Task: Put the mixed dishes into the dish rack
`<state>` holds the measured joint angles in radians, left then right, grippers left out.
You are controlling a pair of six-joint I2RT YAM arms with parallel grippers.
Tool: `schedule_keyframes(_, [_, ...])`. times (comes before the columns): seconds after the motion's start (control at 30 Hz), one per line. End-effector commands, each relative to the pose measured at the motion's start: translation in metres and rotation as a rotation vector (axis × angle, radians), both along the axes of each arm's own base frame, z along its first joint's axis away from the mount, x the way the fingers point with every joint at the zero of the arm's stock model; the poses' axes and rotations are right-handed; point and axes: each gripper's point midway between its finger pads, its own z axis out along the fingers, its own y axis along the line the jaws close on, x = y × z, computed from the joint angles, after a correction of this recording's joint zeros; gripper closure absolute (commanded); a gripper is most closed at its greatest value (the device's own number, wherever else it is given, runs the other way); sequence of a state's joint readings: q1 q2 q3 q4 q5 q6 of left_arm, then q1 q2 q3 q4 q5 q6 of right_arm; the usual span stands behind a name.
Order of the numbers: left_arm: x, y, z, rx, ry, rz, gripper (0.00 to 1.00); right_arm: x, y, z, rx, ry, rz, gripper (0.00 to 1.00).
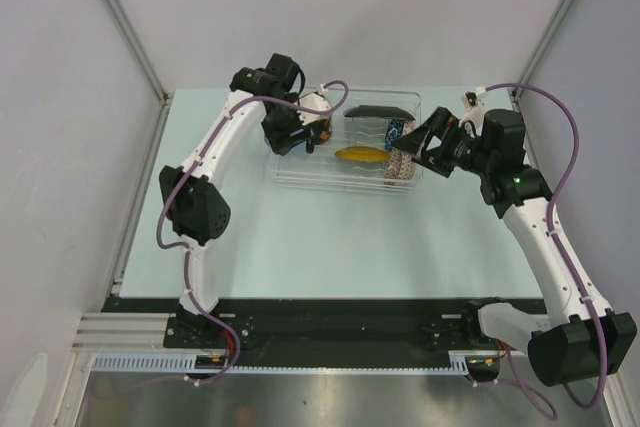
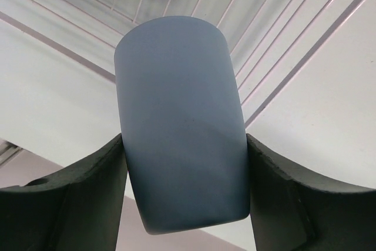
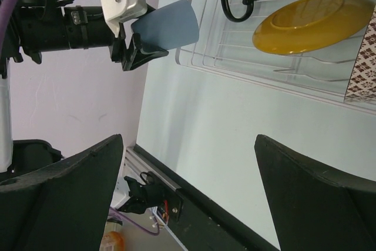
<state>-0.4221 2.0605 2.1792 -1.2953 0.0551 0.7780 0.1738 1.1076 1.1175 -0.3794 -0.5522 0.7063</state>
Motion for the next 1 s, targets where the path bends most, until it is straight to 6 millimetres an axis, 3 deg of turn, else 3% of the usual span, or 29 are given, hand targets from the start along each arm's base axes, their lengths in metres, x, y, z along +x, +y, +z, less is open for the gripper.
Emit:
schedule_keyframes(0.0, [0.015, 0.003, 0.004, 0.091, -0.084, -0.082, 1.0, -0.001, -0.002, 0.009, 0.007, -0.047, -0.011, 0.0])
schedule_keyframes(0.57, [0.019, -0.008, -0.027, 0.245, -0.081, -0.327, 1.0, -0.011, -0.003, 0.002, 0.015, -0.038, -0.015, 0.0])
schedule_keyframes(0.97, [0.0, -0.012, -0.05, 0.254, 0.009, -0.533, 1.0, -0.014, -0.006, -0.007, 0.018, -0.02, -0.029, 0.0])
